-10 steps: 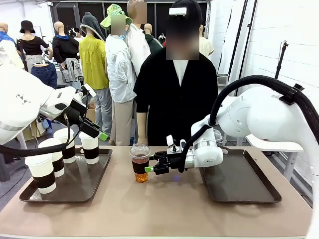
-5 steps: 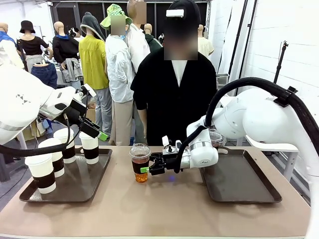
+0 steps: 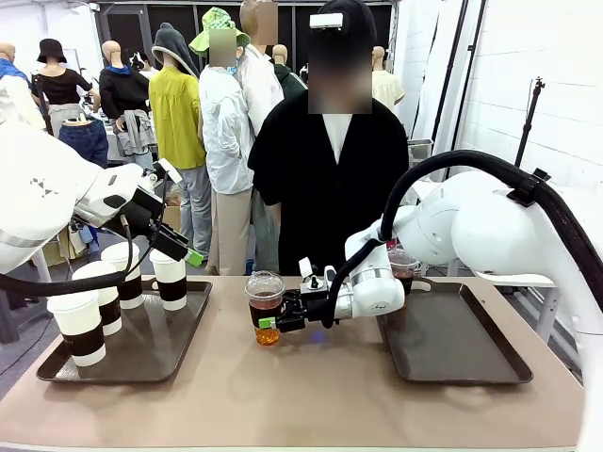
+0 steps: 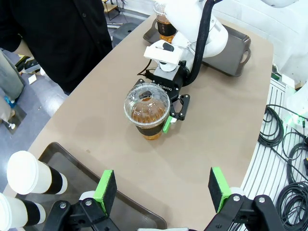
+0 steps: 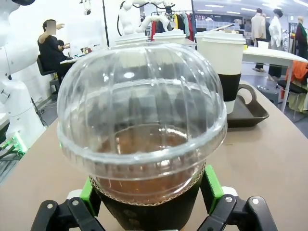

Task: Distribute the coffee onto the tray.
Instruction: Pick up another iced Americano from the middle of the table and place it on the right Handle tray.

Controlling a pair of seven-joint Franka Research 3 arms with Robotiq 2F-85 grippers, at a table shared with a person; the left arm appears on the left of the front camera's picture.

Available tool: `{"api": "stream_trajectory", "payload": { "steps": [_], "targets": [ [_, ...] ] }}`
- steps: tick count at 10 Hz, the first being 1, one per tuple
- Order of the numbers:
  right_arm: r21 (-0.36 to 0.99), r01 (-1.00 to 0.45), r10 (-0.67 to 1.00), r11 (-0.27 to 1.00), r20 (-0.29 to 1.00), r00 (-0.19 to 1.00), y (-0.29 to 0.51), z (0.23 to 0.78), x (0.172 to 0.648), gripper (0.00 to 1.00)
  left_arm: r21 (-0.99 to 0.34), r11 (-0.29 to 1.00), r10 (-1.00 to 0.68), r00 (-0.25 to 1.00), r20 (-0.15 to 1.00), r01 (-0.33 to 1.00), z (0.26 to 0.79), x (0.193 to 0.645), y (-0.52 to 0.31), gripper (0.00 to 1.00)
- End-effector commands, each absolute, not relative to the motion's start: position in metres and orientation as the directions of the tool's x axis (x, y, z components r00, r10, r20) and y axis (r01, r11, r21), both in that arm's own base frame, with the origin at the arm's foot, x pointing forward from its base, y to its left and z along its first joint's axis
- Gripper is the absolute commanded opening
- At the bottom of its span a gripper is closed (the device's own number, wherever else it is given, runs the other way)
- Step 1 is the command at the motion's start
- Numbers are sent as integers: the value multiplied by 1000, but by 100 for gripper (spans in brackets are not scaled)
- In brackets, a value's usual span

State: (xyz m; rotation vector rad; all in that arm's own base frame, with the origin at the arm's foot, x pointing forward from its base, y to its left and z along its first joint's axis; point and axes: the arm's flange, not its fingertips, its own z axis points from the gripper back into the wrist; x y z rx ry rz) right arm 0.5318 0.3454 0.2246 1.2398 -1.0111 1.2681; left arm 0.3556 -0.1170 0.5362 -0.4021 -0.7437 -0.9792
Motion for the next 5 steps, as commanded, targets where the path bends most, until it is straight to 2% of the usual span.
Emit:
{"api": "stream_trajectory", "payload": {
  "steps": [1, 5],
  "targets": [
    [115, -987, 106, -115, 989, 103, 347, 225, 537, 81, 11, 502, -594, 336, 731, 865, 536, 357, -115, 100],
    [126, -980, 81, -152, 990, 115, 345, 236, 526, 81, 11, 502, -594, 336, 731, 865, 536, 357, -115, 100]
  ]
}}
